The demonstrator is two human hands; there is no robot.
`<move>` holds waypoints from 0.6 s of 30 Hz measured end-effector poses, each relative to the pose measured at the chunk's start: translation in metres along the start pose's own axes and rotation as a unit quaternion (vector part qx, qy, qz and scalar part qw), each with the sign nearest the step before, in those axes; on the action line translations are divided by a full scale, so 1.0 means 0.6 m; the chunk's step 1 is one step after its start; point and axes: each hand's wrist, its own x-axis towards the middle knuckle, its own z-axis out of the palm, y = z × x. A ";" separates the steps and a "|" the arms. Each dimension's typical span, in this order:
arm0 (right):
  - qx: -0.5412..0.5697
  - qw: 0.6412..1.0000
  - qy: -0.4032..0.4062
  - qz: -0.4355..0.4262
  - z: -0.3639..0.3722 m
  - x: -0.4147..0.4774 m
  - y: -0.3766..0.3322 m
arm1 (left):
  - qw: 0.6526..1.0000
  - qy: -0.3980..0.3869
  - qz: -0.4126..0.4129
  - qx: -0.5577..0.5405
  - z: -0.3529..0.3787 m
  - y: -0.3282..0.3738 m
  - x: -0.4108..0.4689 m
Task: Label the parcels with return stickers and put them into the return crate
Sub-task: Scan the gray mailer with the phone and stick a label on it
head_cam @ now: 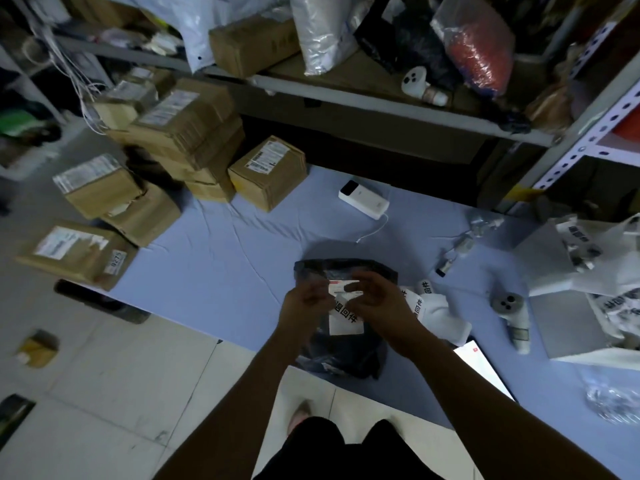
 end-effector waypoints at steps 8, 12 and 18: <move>-0.119 0.983 0.113 0.086 0.028 0.019 0.048 | 0.998 0.008 0.029 0.059 -0.011 -0.048 0.037; -0.073 0.973 0.172 0.136 0.035 0.025 0.073 | 0.995 -0.020 0.021 0.097 -0.009 -0.085 0.051; -0.269 0.934 0.201 0.125 0.047 0.036 0.126 | 0.981 -0.042 0.013 0.186 0.021 -0.145 0.058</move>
